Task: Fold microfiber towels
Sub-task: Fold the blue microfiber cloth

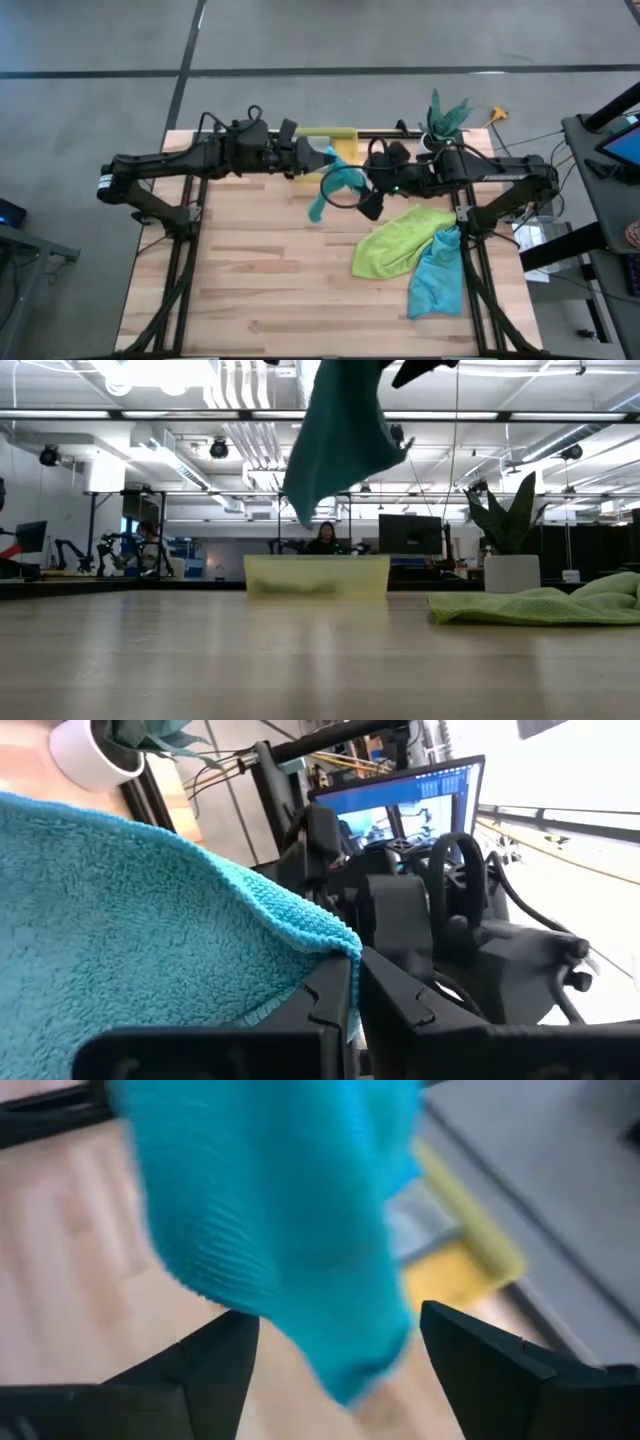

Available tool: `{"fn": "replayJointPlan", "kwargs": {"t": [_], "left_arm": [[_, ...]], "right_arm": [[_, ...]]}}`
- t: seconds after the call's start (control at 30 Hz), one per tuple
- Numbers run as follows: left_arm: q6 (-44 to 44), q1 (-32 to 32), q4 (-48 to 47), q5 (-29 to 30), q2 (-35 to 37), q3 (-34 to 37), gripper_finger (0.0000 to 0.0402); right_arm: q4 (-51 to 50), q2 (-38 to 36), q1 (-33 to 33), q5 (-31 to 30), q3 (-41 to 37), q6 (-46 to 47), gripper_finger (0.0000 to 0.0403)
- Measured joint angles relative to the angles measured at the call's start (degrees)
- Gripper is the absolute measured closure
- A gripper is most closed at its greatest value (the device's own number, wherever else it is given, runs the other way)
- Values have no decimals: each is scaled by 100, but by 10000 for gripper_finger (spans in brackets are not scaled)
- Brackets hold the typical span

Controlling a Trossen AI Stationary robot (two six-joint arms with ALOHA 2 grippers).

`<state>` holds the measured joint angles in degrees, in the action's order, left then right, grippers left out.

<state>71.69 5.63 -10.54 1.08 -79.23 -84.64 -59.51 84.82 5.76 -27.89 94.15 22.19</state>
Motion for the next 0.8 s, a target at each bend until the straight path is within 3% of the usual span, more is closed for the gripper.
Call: {"fn": "replayJointPlan", "kwargs": {"t": [0.1,0.27,0.6,0.8], "left_arm": [[-3,0,-4,0,27,-8,396],[-3,0,-6,-9,43,-11,396],[18,-54,261,-382,227,-9,396],[108,-57,555,-419,326,-9,396]], "right_arm": [[-18,0,-2,-332,0,-150,152],[9,0,2,-369,0,-277,199],[-2,-11,-63,-672,-225,-423,331],[-32,-9,-122,-666,-690,-413,324]]}}
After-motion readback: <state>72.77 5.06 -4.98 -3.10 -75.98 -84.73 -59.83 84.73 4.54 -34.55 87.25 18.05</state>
